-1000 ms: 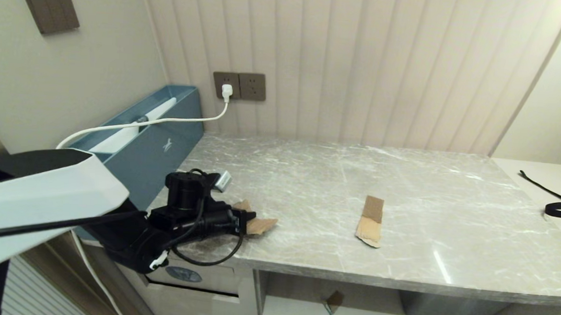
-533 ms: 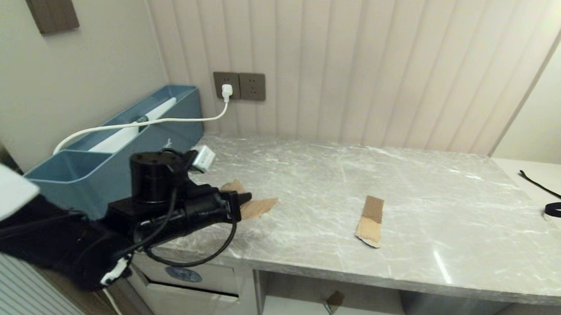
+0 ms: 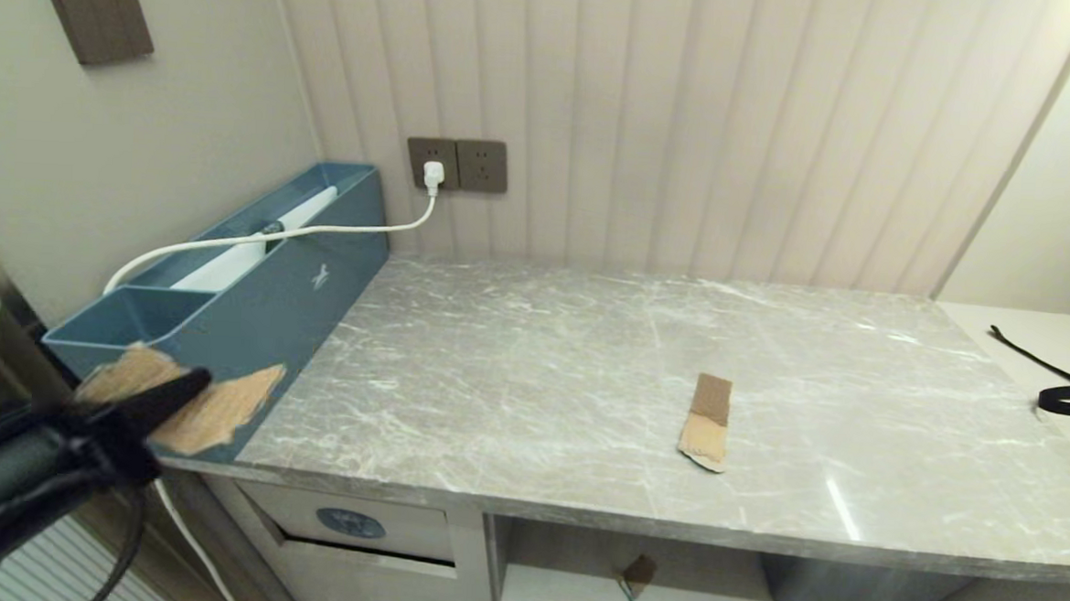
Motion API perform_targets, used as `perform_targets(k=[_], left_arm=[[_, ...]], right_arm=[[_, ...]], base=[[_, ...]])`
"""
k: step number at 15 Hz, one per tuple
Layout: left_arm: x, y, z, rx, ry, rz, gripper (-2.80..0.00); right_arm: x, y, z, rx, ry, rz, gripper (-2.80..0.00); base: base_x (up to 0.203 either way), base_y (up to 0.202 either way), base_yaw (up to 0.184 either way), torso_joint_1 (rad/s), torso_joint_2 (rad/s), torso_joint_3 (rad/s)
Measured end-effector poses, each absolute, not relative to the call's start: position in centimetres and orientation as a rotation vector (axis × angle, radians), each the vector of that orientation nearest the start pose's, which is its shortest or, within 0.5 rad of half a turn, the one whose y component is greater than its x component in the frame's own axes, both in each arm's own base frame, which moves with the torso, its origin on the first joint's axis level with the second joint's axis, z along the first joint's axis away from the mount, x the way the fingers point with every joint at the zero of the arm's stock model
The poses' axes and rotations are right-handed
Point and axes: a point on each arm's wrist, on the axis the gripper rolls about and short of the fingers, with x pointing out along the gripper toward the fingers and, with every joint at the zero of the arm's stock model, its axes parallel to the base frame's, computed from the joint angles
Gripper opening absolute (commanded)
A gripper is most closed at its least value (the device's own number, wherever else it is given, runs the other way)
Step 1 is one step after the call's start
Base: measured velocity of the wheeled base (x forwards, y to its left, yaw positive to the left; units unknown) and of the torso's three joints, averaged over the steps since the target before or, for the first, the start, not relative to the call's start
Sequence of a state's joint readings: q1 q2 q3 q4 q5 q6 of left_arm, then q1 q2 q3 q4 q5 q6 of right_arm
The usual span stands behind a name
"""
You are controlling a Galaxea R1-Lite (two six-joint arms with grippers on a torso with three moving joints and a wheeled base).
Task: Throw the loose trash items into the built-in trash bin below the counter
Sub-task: Put the garbage in the trash can
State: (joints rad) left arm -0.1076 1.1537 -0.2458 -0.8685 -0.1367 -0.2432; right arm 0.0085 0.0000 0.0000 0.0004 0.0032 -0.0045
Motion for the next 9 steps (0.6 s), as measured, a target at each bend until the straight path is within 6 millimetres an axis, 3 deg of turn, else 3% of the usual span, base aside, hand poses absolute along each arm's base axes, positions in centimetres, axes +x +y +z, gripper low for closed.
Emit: perform_targets(k=[3,9], left_arm=[[10.6,-0.1,15.7,-0.128,0.072,-0.115,-2.80],[6.3,-0.1,12.8,-0.094,0.147,-0.124,-2.80]], right_arm=[[-2.3,0.0,7.5,-0.005,0.001,0.011,-2.80],[-2.3,0.0,7.5,-0.004,0.001,0.011,-2.80]], base=[[0.000,0.000,0.000,-0.159,0.34,0.183],[0.000,0.000,0.000,-0.216,0.47,0.256]])
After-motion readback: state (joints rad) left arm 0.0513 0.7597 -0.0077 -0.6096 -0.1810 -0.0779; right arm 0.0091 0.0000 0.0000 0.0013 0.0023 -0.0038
